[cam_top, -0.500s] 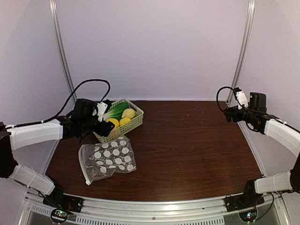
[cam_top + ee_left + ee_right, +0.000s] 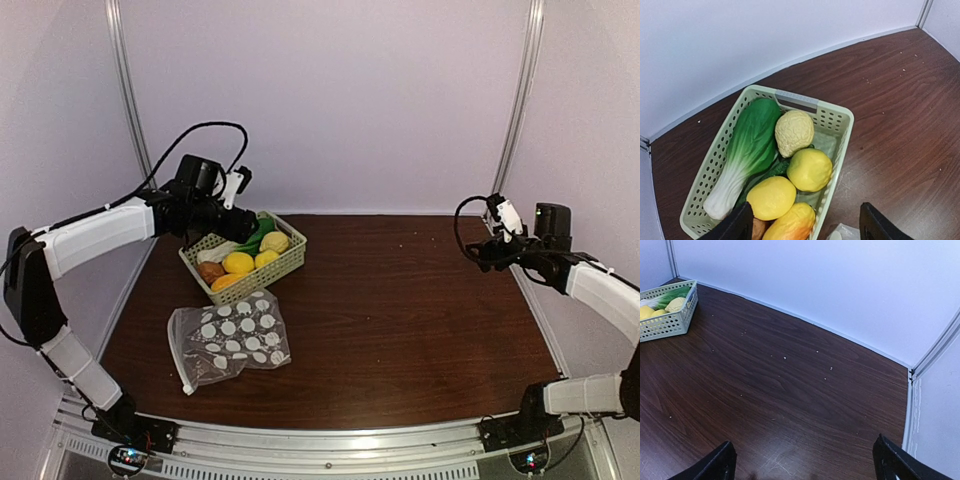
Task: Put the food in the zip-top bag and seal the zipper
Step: Move the bin to the center of the board, then pick up the zipper food storage bag at the center of the board.
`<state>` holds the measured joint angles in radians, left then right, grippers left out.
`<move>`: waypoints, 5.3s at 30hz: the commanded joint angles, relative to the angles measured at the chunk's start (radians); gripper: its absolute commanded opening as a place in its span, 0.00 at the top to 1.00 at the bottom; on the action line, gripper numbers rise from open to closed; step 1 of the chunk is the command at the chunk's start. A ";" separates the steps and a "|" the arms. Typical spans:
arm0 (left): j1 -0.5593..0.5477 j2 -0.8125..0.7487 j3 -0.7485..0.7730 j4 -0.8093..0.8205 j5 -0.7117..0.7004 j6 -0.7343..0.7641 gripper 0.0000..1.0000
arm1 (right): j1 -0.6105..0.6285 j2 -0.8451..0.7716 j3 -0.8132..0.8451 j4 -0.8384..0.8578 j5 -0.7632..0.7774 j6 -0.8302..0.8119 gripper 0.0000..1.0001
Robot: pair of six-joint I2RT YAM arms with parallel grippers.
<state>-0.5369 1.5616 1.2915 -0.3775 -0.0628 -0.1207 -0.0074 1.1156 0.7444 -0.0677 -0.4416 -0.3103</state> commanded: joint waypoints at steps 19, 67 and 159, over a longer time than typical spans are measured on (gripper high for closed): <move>0.351 0.528 0.433 -0.093 0.044 0.099 0.15 | -0.008 -0.047 -0.008 -0.078 -0.158 -0.092 0.06; 0.158 0.660 0.540 -0.168 0.318 0.006 0.71 | -0.009 -0.040 -0.004 -0.092 -0.144 -0.105 0.07; -0.610 -0.143 -0.041 -0.611 -0.218 -0.671 0.33 | -0.019 -0.026 0.036 -0.152 -0.201 -0.100 0.07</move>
<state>-1.1004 1.4471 1.2816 -0.6834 -0.1776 -0.6083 -0.0204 1.0859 0.7502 -0.1947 -0.6266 -0.4126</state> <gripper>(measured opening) 0.669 0.929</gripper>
